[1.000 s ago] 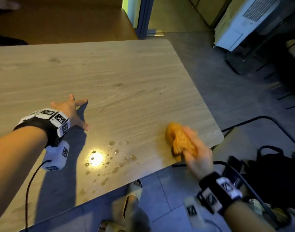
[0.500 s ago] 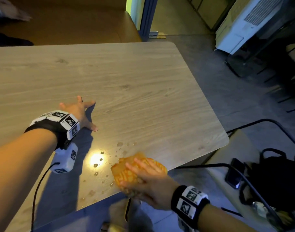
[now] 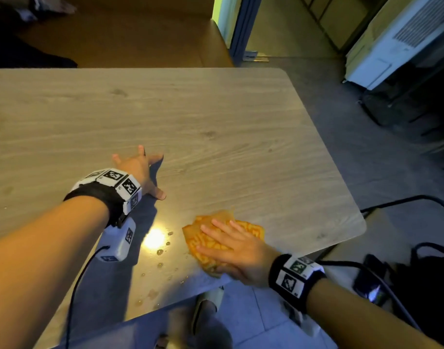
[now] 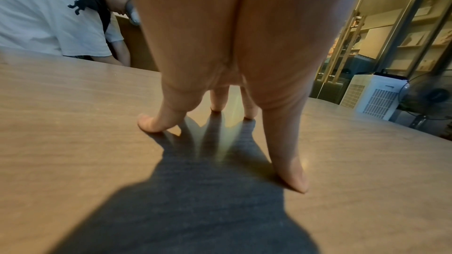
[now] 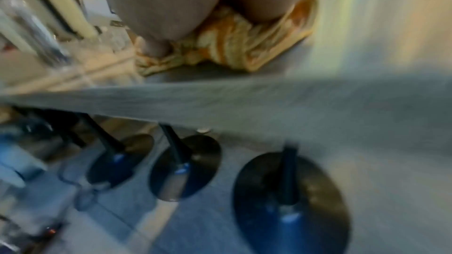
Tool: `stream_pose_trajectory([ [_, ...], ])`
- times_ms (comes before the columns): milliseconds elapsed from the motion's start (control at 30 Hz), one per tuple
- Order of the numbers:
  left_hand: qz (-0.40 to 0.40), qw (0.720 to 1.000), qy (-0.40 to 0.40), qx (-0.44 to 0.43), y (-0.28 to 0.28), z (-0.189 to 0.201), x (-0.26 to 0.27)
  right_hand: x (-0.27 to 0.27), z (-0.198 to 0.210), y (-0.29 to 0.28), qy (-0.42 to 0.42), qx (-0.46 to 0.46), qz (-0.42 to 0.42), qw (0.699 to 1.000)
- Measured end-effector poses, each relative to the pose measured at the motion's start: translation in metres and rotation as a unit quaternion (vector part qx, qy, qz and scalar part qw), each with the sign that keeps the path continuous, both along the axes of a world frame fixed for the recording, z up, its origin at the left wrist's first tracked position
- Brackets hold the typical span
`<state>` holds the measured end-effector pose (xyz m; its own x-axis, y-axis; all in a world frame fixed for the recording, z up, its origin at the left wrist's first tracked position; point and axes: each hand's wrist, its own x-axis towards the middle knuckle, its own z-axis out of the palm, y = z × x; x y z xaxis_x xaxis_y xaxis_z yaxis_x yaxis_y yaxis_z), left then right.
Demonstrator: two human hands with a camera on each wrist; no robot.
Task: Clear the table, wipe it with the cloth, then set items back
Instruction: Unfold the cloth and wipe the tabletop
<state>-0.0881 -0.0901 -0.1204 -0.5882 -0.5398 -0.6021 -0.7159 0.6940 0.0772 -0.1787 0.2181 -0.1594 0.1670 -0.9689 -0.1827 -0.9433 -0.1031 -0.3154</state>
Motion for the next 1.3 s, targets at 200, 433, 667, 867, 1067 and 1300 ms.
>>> stream_pose_trajectory([
  [200, 0.002, 1.000, -0.015, 0.009, 0.002, 0.006, -0.003, -0.069, -0.006, -0.076, 0.013, 0.050, -0.472, 0.880],
  [433, 0.010, 0.999, -0.016, 0.027, 0.003, 0.012, -0.003, -0.034, -0.005, -0.053, 0.002, -0.002, -0.028, 1.000],
  [667, 0.086, 0.991, 0.023, 0.103, -0.004, -0.001, 0.001, -0.089, -0.005, -0.148, 0.021, 0.049, -0.467, 0.883],
  [867, 0.085, 0.993, 0.045, 0.075, -0.002, -0.004, 0.008, -0.086, -0.006, -0.127, 0.010, -0.017, 0.049, 0.999],
  [1067, 0.122, 0.983, 0.137, 0.024, -0.058, 0.003, 0.008, -0.142, -0.008, -0.218, 0.009, 0.058, -0.458, 0.887],
  [1300, 0.127, 0.986, 0.110, 0.000, -0.127, -0.004, -0.011, -0.148, -0.013, -0.207, 0.035, -0.036, 0.058, 0.997],
])
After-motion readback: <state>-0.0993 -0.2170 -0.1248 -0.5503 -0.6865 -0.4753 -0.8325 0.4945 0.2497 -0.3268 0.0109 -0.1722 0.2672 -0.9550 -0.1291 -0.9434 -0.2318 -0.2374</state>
